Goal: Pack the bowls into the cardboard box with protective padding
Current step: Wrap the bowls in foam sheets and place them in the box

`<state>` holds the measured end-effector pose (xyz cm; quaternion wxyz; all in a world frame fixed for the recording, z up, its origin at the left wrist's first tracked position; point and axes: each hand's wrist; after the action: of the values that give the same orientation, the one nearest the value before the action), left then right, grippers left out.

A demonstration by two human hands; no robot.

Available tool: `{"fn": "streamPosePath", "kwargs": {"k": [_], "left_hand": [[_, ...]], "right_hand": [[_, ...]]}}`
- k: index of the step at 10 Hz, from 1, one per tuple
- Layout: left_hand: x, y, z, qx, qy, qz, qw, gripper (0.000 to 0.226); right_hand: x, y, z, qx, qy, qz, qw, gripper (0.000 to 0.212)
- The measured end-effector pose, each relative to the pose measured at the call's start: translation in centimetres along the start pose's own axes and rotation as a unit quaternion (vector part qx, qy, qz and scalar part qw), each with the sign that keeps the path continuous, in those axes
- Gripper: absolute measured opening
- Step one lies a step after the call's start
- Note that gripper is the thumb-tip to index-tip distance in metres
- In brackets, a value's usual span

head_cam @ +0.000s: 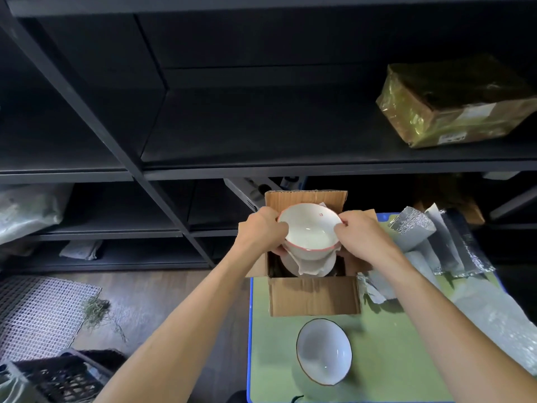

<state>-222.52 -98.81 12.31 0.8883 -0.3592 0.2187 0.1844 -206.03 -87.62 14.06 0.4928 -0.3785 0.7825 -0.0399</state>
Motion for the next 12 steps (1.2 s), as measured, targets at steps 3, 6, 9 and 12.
{"fn": "streamPosePath", "kwargs": {"k": [3, 6, 9, 12], "left_hand": [[1.2, 0.2, -1.3, 0.003, 0.222, -0.028, 0.975, 0.021], [3.0, -0.6, -1.5, 0.013, 0.206, 0.030, 0.978, 0.014], [3.7, -1.0, -1.2, 0.010, 0.192, 0.060, 0.980, 0.037], [4.6, -1.3, -2.3, 0.008, 0.035, 0.176, 0.984, 0.011]], "right_hand": [[2.0, -0.1, 0.7, 0.049, -0.064, -0.059, 0.995, 0.030], [3.8, -0.7, 0.7, 0.035, -0.155, 0.019, 0.987, 0.016], [5.8, 0.5, 0.8, 0.035, -0.178, 0.040, 0.983, 0.033], [7.0, 1.1, 1.3, 0.021, -0.242, 0.068, 0.968, 0.034]]}}
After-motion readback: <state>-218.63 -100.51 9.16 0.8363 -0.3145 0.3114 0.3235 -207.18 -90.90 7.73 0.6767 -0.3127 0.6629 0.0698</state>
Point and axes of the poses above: each hand's wrist, its own y-axis towards the middle knuckle, its own x-axis out of the palm, z = x × y, and after that the axes turned 4 degrees about -z, right-handed
